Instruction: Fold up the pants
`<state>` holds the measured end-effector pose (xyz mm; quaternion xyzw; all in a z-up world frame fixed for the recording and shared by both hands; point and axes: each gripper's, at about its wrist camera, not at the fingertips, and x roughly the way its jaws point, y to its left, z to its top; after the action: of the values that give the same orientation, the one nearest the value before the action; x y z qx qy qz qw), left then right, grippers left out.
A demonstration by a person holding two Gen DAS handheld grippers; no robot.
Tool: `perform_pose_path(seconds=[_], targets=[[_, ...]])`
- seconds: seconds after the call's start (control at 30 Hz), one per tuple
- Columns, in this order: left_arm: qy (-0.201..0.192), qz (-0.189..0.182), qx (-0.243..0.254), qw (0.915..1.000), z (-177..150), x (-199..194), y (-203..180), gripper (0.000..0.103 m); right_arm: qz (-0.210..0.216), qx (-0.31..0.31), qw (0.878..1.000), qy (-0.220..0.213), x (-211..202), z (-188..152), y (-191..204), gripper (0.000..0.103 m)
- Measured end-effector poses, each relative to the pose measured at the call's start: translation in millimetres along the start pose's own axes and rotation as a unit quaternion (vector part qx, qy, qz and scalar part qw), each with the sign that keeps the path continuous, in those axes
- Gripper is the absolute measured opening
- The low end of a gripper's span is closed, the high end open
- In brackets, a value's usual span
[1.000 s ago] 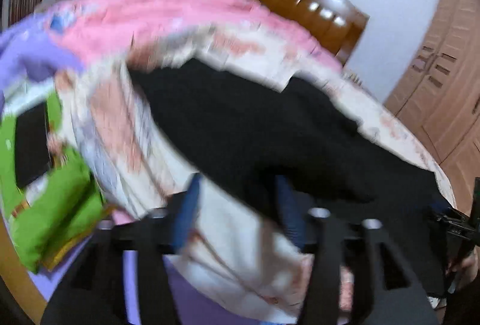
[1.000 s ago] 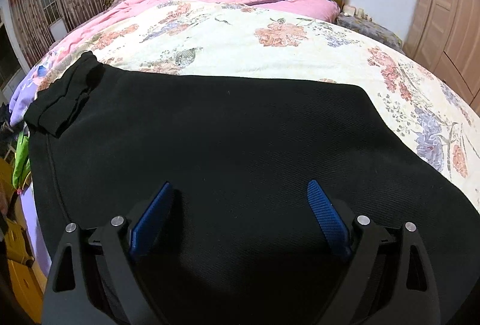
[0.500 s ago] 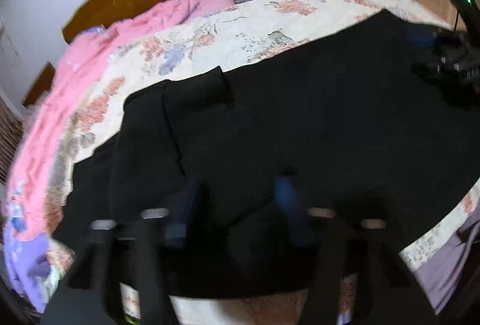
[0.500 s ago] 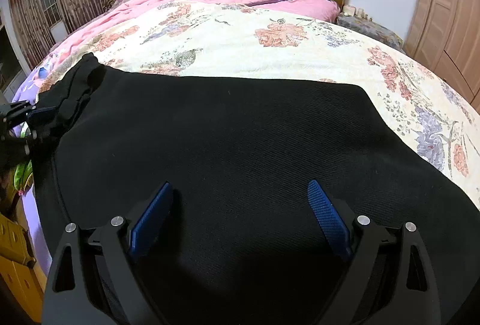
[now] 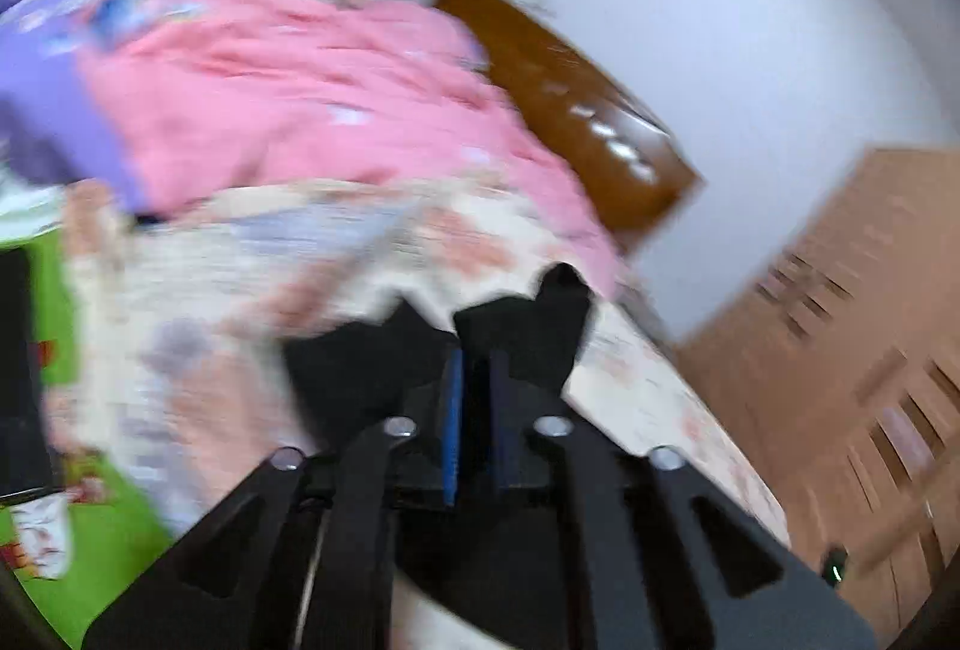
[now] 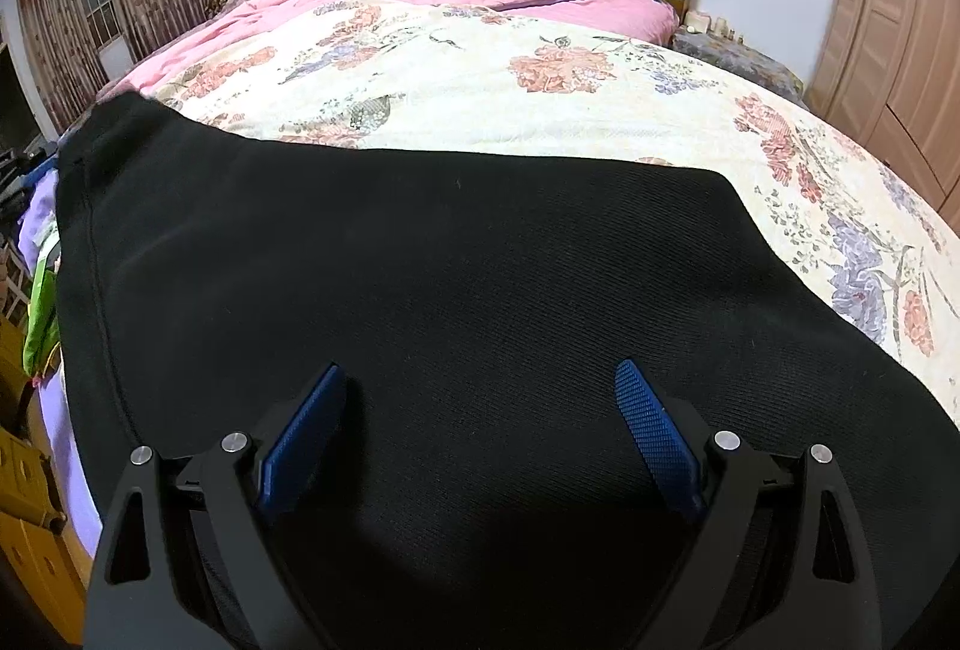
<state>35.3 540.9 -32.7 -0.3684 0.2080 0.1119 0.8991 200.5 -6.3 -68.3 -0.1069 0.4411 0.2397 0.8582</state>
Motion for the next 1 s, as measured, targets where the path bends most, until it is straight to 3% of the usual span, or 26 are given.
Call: perform_pose_path(seconds=[0.03,0.1,0.27,0.37,0.43,0.53,0.6,0.73,0.87,0.9,1.0], targets=[[0.002,0.019,-0.003,0.9998,2,2,9,0.046,-0.001,-0.001,1.0,0.0,0,0,0,0.088],[0.007,0.028,-0.007,0.9996,-1,3,21,0.061,-0.003,-0.003,1.0,0.001,1,0,1,0.088],[0.019,0.0,-0.012,0.9997,-19,2,21,0.062,-0.008,-0.007,1.0,0.003,2,1,2,0.088],[0.048,-0.03,-0.002,0.9984,-29,19,11,0.058,-0.009,-0.008,1.0,0.003,3,1,2,0.088],[0.048,-0.011,0.014,0.9987,-35,22,-1,0.055,-0.009,-0.008,1.0,0.003,3,1,2,0.088],[0.046,-0.001,-0.007,0.9989,-34,23,1,0.046,-0.008,-0.007,1.0,0.003,3,1,2,0.088],[0.043,0.002,-0.011,0.999,-34,19,2,0.046,-0.008,-0.007,1.0,0.003,3,1,2,0.088],[0.072,0.052,-0.003,0.9961,-39,23,4,0.047,-0.007,-0.007,1.0,0.003,3,1,2,0.088],[0.066,0.034,0.002,0.9973,-42,23,4,0.047,-0.008,-0.007,1.0,0.003,3,2,2,0.088],[0.063,0.032,0.001,0.9975,-42,23,4,0.026,-0.008,-0.007,1.0,0.003,3,2,2,0.088],[0.054,0.07,0.029,0.9957,-46,24,-4,0.018,-0.007,-0.007,1.0,0.003,3,2,2,0.088]])
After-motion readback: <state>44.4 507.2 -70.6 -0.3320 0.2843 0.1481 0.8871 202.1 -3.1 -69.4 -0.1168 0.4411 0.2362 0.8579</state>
